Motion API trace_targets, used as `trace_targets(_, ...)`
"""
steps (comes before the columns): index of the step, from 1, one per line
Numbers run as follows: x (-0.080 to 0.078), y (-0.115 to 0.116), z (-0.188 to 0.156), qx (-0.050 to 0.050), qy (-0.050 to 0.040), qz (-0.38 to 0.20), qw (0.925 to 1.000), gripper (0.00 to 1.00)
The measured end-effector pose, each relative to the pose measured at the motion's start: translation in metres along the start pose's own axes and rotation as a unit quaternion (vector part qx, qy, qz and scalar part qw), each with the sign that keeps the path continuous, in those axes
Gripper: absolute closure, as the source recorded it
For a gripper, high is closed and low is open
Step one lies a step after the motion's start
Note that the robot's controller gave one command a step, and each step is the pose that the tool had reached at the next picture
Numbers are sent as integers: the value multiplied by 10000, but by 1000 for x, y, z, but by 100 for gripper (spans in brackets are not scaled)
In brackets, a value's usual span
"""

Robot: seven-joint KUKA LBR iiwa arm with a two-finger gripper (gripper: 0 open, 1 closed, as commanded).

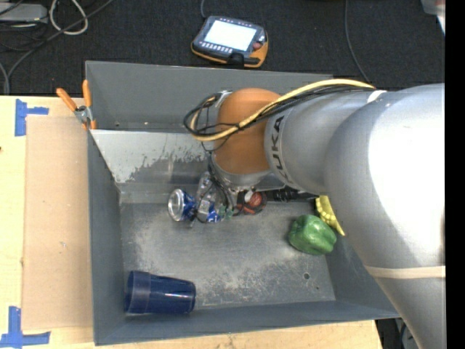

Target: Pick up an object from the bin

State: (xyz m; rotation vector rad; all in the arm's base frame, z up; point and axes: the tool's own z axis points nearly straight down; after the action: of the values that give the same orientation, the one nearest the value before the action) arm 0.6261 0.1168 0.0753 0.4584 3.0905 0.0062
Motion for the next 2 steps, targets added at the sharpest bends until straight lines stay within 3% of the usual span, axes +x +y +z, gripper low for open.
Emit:
trace_targets(1,-3,0,-4,-13,-24,188,9998,100)
trace_targets(2,-4,0,-23,-18,-61,26,10000,100)
